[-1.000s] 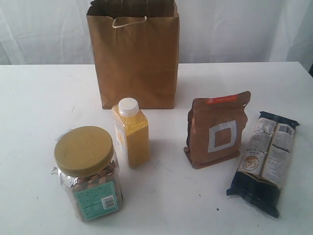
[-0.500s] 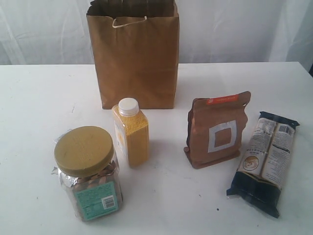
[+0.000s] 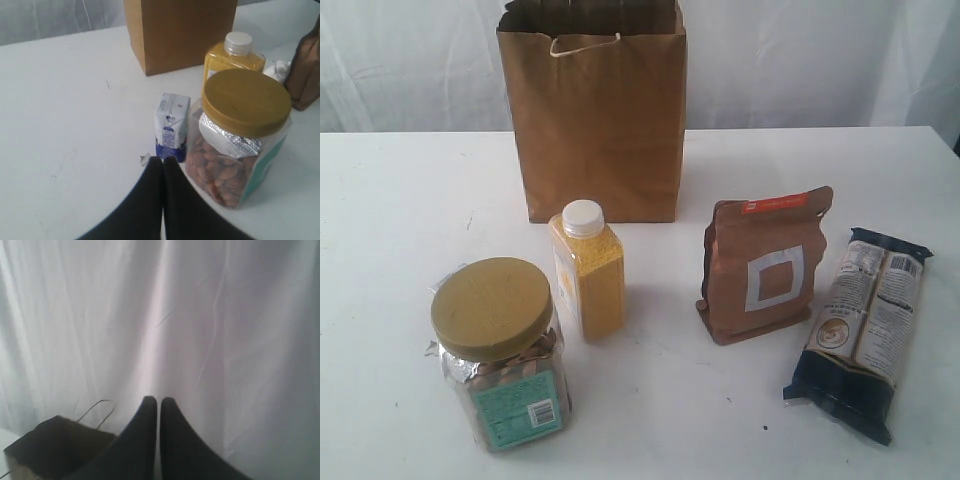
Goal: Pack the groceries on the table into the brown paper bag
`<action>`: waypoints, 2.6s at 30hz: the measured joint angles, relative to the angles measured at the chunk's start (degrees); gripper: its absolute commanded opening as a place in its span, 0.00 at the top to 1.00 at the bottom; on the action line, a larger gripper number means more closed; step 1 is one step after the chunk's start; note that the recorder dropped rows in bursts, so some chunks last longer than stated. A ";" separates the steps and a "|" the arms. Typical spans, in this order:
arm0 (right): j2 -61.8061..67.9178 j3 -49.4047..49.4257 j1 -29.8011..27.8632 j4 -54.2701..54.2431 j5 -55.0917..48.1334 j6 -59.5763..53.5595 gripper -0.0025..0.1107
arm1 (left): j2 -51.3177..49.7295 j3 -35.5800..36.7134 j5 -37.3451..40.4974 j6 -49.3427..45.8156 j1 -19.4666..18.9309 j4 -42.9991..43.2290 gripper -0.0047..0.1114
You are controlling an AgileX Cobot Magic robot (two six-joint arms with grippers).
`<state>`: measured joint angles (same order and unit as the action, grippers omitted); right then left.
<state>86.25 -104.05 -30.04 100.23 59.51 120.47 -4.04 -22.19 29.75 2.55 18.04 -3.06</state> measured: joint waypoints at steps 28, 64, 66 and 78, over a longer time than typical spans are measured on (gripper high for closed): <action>-21.21 30.28 0.55 -61.19 -90.18 -71.03 0.98 | 0.00 0.00 0.75 0.00 0.00 16.19 0.96; -54.97 74.67 13.96 -147.70 -113.07 -161.82 0.98 | -17.86 -3.69 -5.44 14.62 0.00 4.45 0.96; -52.77 74.67 14.49 -151.44 -114.51 -163.74 0.98 | -23.48 -5.80 -1.67 8.07 0.00 0.76 0.96; -41.51 75.24 22.88 -156.21 -120.19 -169.96 0.98 | -38.15 -11.85 7.07 -25.25 0.00 -26.89 0.23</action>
<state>44.74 -28.81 -7.16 -55.98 -60.69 -49.49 -42.19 -34.04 36.82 -22.69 18.04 -29.94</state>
